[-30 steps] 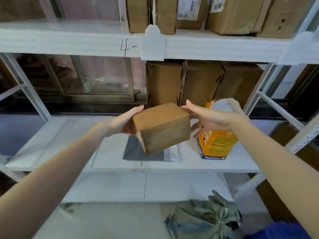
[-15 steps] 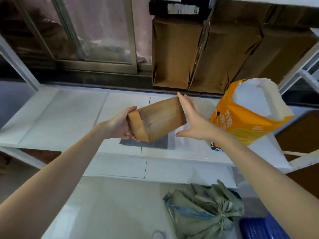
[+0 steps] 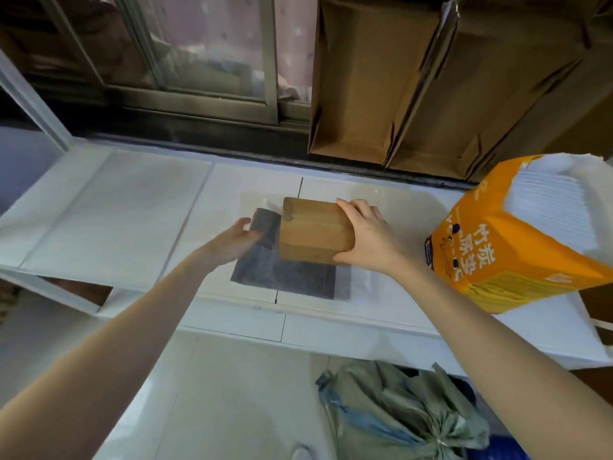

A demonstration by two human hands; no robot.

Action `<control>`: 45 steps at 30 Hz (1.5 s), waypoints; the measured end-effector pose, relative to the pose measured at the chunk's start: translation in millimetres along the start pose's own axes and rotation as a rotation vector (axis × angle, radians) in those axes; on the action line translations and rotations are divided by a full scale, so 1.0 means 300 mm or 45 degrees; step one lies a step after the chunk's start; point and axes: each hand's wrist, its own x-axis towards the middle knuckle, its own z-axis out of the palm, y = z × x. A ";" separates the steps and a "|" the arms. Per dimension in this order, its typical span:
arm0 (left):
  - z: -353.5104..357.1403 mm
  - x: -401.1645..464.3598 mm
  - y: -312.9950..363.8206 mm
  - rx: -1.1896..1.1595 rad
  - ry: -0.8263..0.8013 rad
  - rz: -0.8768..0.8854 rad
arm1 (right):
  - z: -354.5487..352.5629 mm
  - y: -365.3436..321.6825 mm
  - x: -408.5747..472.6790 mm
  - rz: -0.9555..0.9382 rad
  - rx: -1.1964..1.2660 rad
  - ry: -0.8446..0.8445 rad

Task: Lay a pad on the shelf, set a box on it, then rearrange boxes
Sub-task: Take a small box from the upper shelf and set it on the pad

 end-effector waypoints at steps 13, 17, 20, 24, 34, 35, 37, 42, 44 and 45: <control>0.110 0.028 -0.113 1.223 0.191 0.739 | 0.222 0.027 0.145 0.118 0.065 -0.178; 0.138 0.051 -0.127 1.258 0.155 0.722 | 0.261 0.051 0.155 0.149 0.115 -0.201; 0.151 0.062 -0.126 1.284 0.128 0.686 | 0.288 0.072 0.146 0.163 0.152 -0.241; 0.164 0.067 -0.131 1.249 0.112 0.646 | 0.293 0.064 0.110 0.099 -0.106 -0.155; 0.180 0.061 -0.124 1.249 0.071 0.512 | 0.355 0.025 0.014 -0.010 -0.244 -0.173; 0.182 0.059 -0.120 1.250 0.072 0.511 | 0.354 0.023 0.015 -0.004 -0.249 -0.185; 0.182 0.058 -0.111 1.294 0.075 0.516 | 0.347 0.021 0.018 -0.002 -0.262 -0.208; 0.168 0.047 -0.081 1.441 0.088 0.535 | 0.305 0.020 0.022 0.002 -0.205 -0.244; 0.161 0.037 -0.069 1.453 0.133 0.578 | 0.275 0.019 0.017 -0.014 -0.154 -0.224; 0.158 0.030 -0.063 1.455 0.164 0.608 | 0.260 0.020 0.014 -0.023 -0.138 -0.204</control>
